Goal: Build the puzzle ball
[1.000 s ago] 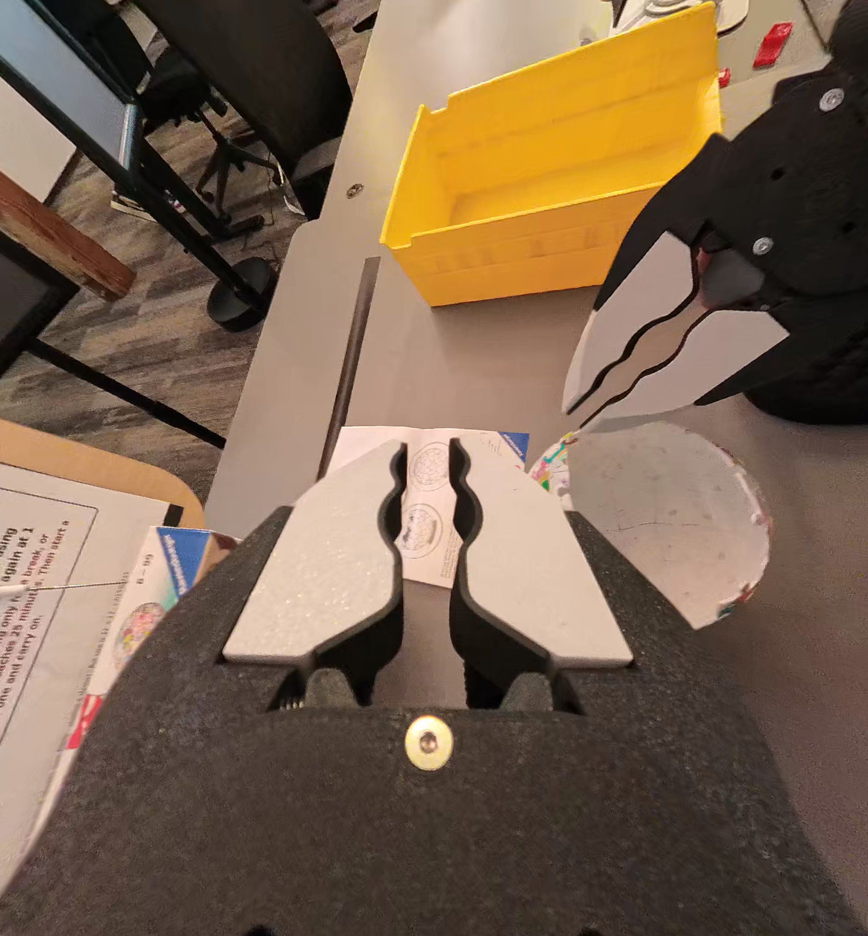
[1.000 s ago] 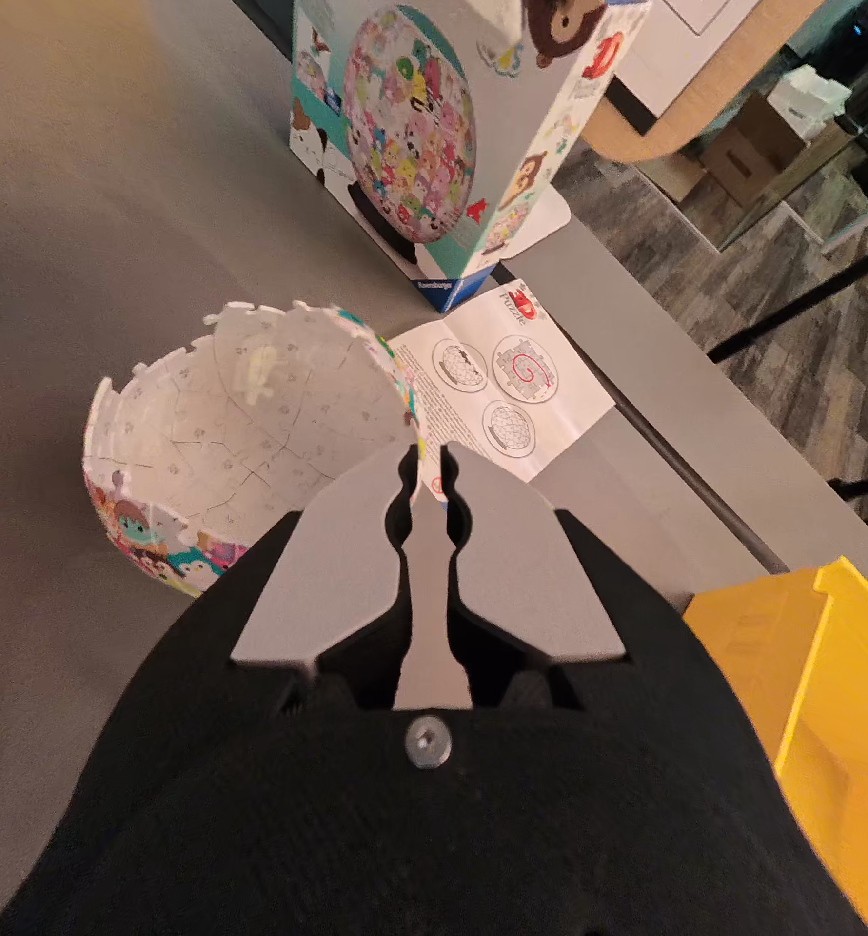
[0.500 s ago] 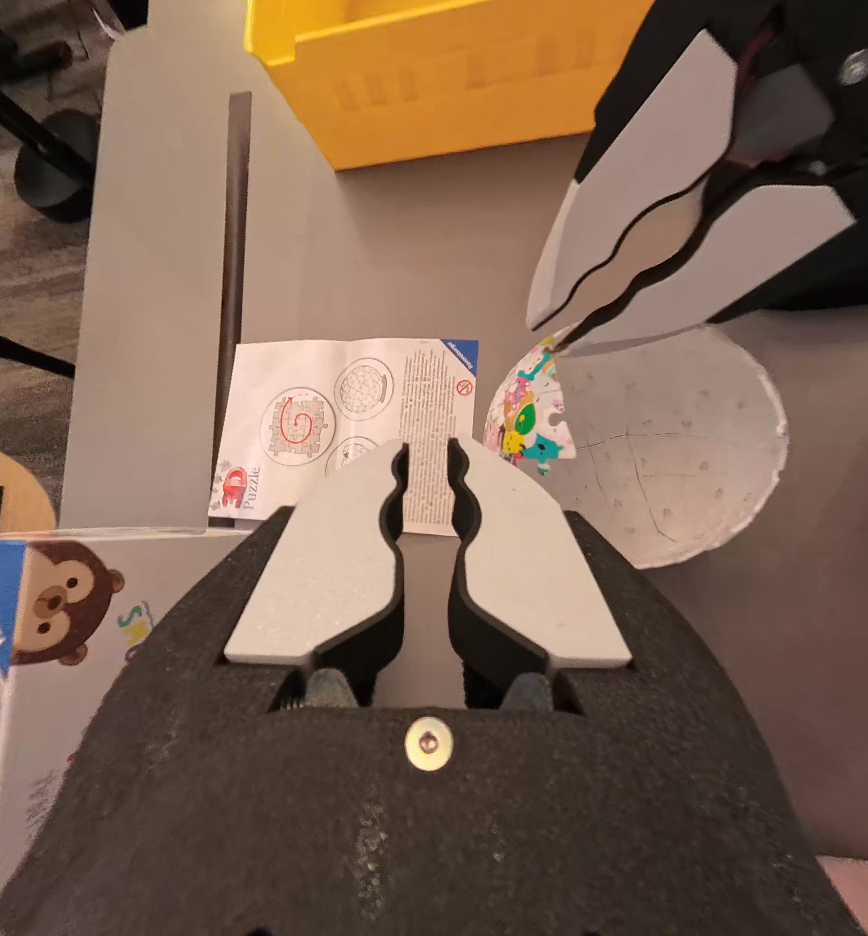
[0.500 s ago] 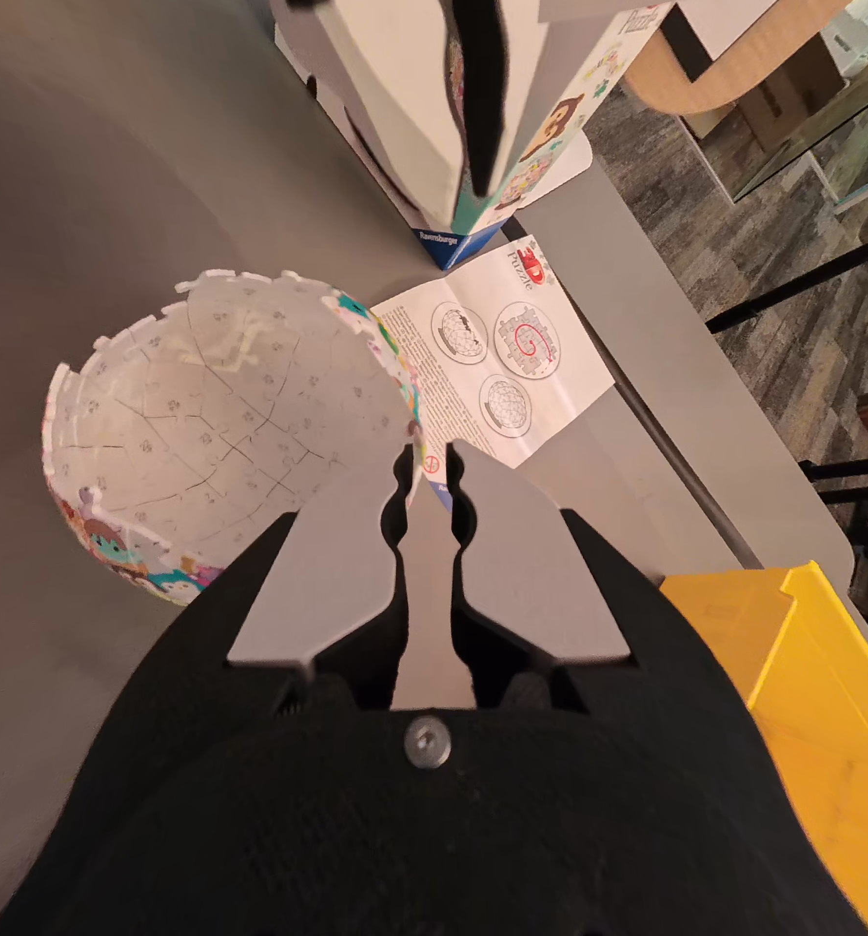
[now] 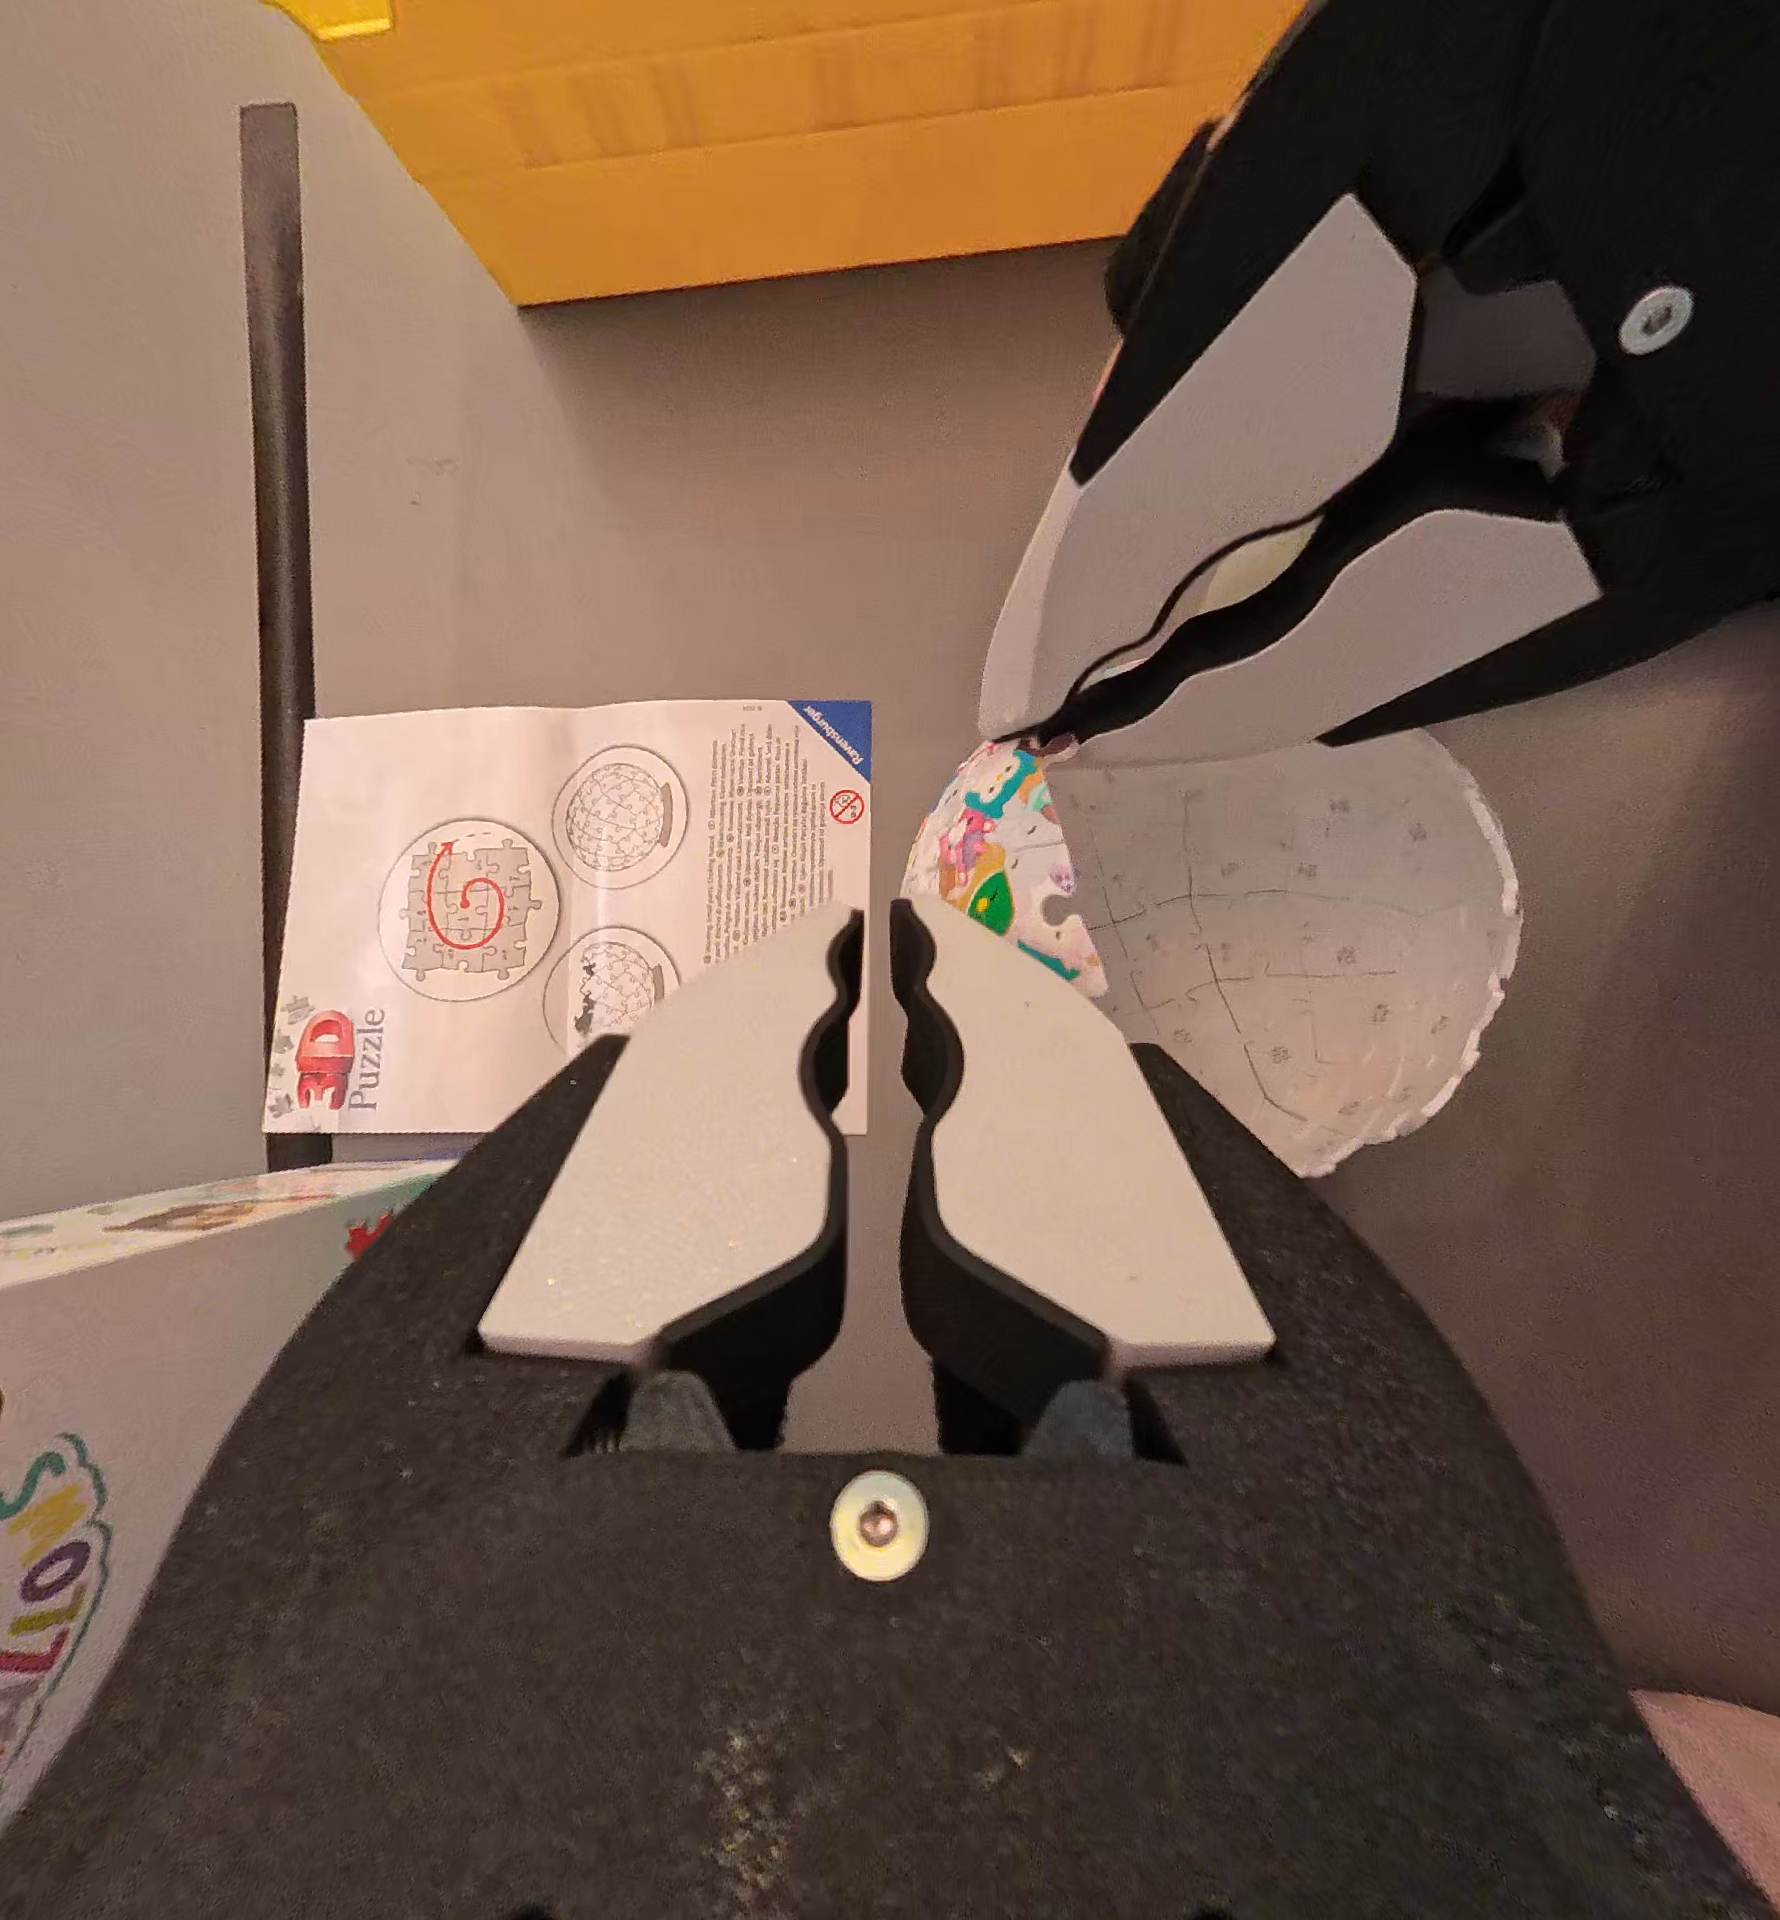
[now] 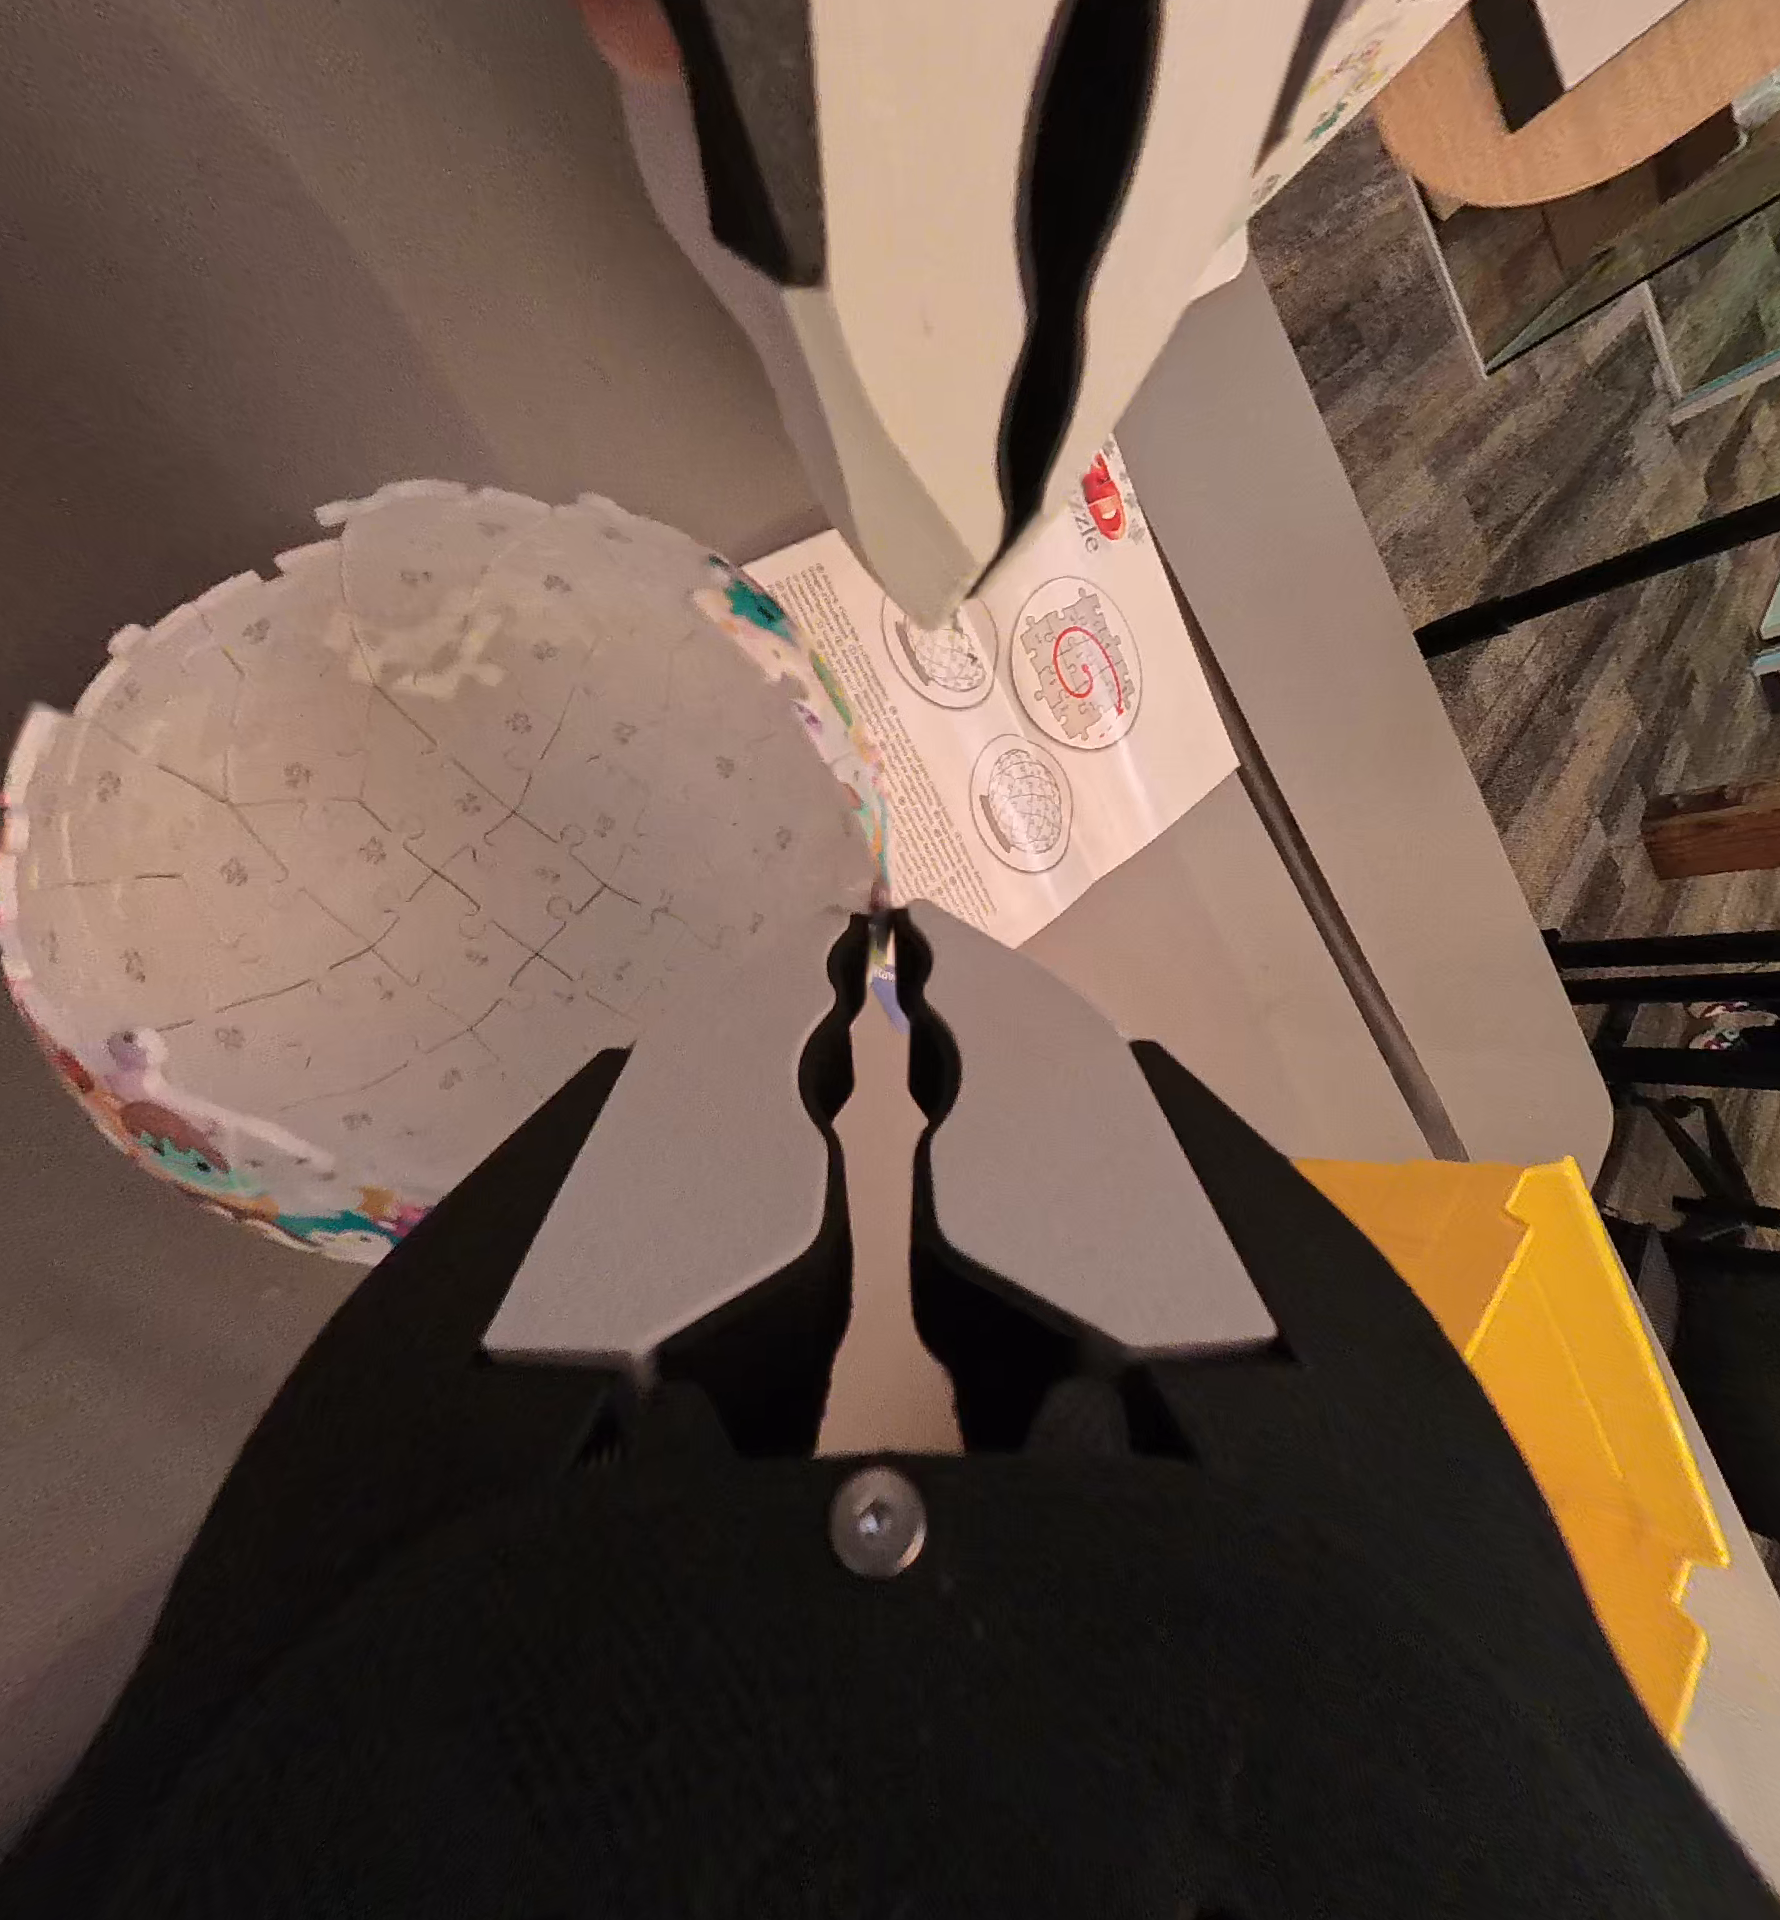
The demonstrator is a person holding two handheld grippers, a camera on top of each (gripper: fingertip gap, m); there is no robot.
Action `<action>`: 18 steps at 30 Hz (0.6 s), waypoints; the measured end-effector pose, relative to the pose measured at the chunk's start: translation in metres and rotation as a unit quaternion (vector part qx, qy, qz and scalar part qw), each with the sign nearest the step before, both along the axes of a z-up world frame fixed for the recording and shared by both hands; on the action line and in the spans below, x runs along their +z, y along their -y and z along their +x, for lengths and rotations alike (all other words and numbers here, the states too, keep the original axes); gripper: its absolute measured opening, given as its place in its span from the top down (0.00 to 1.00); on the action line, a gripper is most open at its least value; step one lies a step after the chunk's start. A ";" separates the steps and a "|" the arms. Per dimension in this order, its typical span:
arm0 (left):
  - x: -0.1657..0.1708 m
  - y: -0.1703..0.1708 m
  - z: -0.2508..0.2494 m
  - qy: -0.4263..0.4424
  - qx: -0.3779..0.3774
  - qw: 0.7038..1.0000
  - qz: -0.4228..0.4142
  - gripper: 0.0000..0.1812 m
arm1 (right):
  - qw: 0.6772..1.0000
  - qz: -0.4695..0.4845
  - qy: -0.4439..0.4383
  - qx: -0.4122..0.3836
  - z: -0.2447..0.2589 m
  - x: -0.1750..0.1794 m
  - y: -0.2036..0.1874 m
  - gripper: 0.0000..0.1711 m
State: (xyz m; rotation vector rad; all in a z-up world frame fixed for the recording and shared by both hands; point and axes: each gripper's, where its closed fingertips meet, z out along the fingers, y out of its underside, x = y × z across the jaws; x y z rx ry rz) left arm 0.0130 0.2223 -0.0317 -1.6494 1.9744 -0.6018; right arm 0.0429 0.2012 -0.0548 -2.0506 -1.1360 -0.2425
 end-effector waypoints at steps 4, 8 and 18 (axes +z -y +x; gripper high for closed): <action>-0.005 0.008 0.005 -0.004 -0.020 1.000 -0.012 0.98 | 1.000 0.006 0.001 -0.005 -0.001 0.001 0.000 0.97; -0.012 0.010 0.008 -0.014 -0.027 0.999 -0.021 0.99 | 1.000 0.010 0.000 -0.010 -0.001 0.001 -0.001 0.97; -0.008 0.018 0.012 -0.003 -0.038 0.999 -0.032 1.00 | 1.000 0.026 0.006 -0.010 -0.003 0.002 0.000 0.98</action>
